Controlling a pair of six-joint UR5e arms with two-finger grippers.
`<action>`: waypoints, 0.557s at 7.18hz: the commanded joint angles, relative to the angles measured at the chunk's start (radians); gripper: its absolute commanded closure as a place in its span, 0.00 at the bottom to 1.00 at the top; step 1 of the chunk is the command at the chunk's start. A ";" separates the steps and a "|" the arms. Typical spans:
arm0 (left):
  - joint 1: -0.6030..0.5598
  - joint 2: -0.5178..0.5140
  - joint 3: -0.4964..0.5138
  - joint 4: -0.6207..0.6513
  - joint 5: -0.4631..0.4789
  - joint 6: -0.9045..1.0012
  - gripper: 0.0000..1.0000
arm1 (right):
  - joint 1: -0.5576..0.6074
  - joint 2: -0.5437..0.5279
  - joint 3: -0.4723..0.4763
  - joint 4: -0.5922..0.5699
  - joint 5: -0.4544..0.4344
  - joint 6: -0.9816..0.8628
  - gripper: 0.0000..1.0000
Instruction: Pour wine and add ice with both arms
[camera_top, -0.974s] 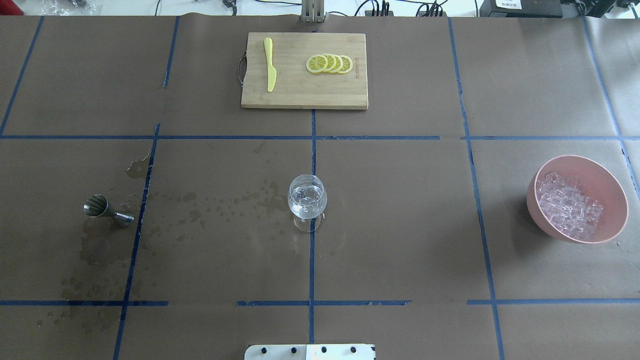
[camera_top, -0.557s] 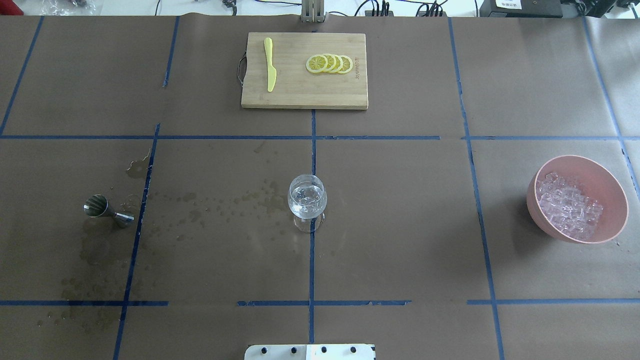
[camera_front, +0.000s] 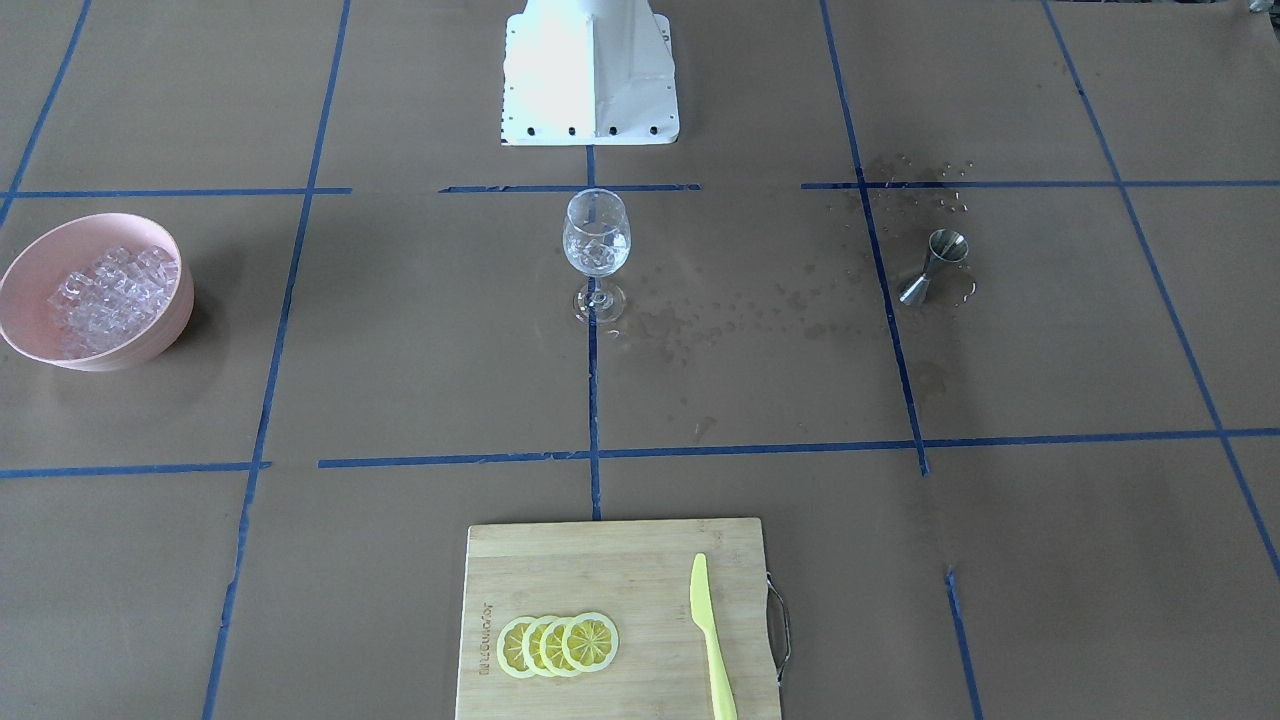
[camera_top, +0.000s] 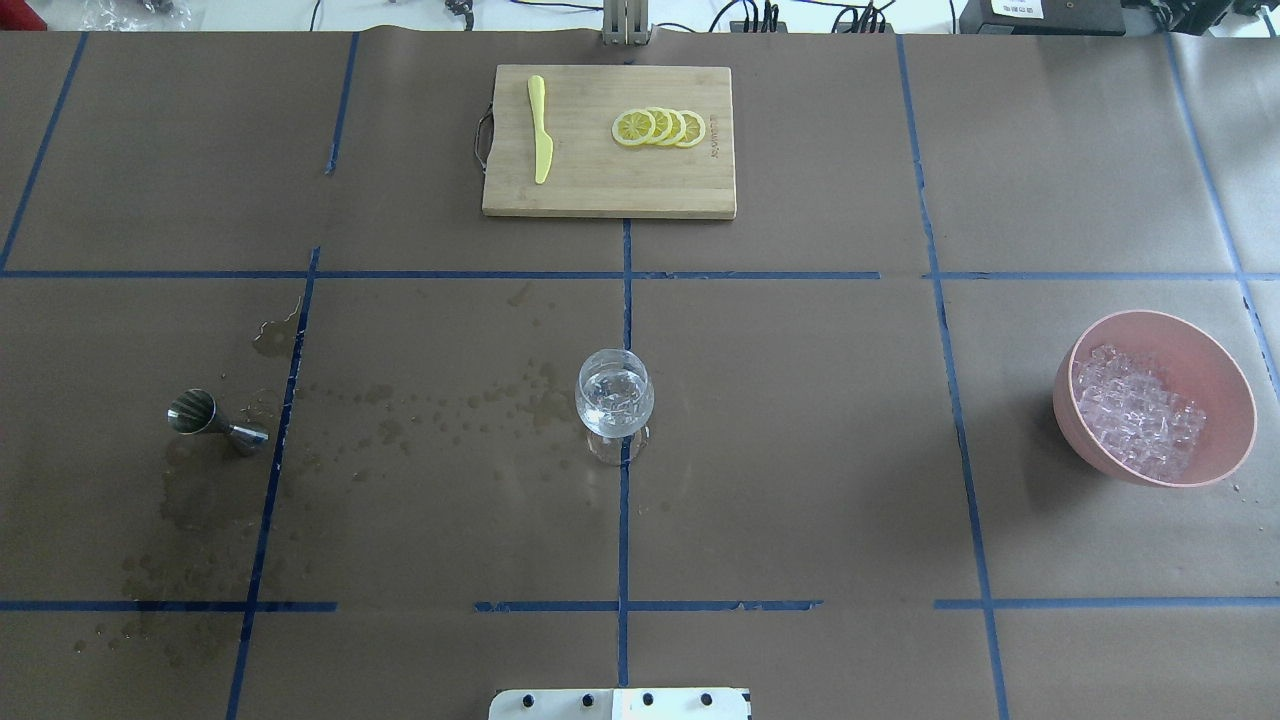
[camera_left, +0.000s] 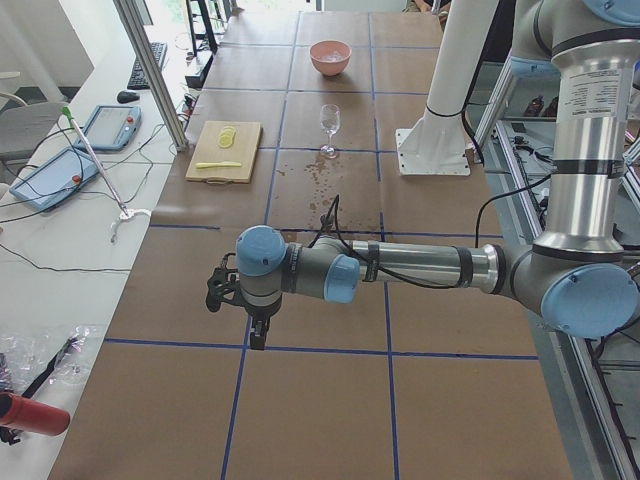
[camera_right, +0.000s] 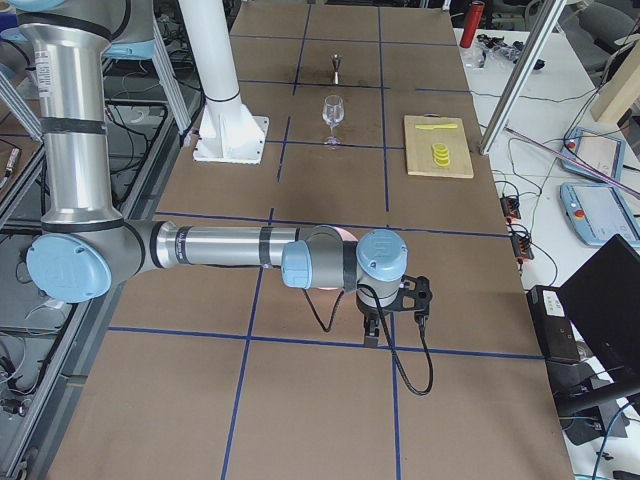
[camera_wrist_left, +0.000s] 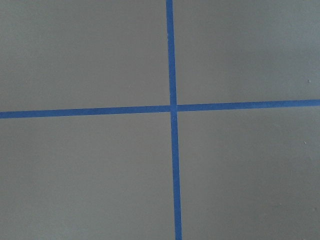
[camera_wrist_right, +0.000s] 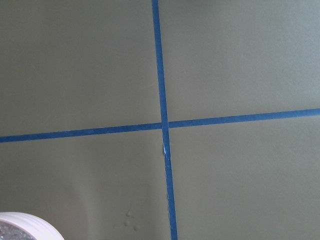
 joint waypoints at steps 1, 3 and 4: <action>-0.018 -0.001 -0.001 0.000 0.002 0.000 0.00 | 0.000 0.002 0.002 0.001 0.000 0.000 0.00; -0.018 0.001 -0.001 0.000 0.001 0.000 0.00 | 0.000 0.001 0.002 0.001 0.002 0.000 0.00; -0.018 0.001 -0.001 0.000 0.002 0.000 0.00 | 0.000 -0.001 0.002 0.001 0.002 0.000 0.00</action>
